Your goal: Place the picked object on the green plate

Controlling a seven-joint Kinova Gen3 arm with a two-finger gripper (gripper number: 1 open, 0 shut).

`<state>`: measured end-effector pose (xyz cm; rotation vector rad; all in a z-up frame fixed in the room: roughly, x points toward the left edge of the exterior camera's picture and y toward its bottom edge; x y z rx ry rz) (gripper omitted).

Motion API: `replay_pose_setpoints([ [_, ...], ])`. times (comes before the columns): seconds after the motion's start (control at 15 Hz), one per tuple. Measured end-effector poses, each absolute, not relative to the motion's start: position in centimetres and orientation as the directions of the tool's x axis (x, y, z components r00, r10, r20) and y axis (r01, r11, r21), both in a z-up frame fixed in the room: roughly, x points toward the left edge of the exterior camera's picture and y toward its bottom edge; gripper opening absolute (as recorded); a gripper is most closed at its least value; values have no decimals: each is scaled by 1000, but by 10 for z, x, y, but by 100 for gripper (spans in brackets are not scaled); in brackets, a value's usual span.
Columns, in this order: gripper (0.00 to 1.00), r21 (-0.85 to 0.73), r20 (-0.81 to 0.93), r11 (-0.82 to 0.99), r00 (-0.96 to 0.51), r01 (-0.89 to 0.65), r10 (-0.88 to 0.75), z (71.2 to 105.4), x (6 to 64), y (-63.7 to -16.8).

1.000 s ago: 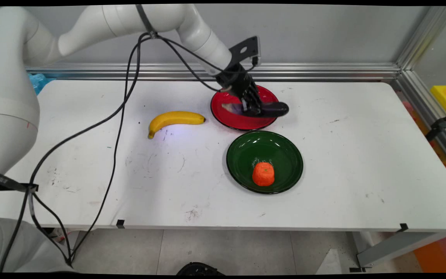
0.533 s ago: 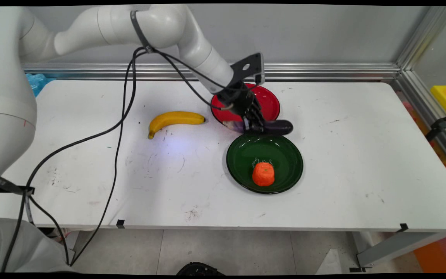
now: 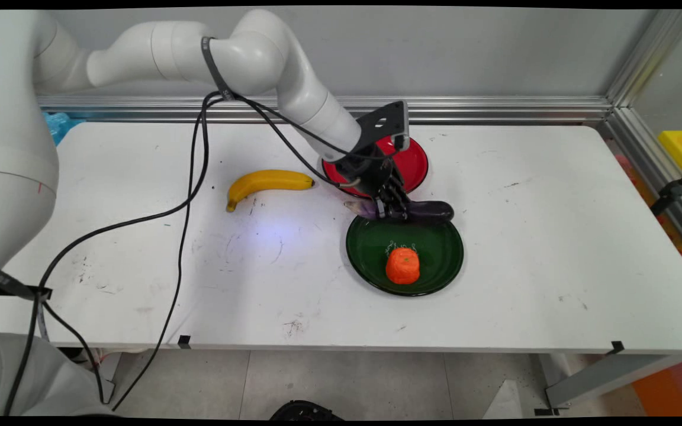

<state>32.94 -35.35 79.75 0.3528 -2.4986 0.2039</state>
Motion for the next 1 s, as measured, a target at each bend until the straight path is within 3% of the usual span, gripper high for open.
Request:
replay_pose_setpoints([
  [1.0, 0, -74, 585, 964, -794, -256, -166, 778, 323, -349],
])
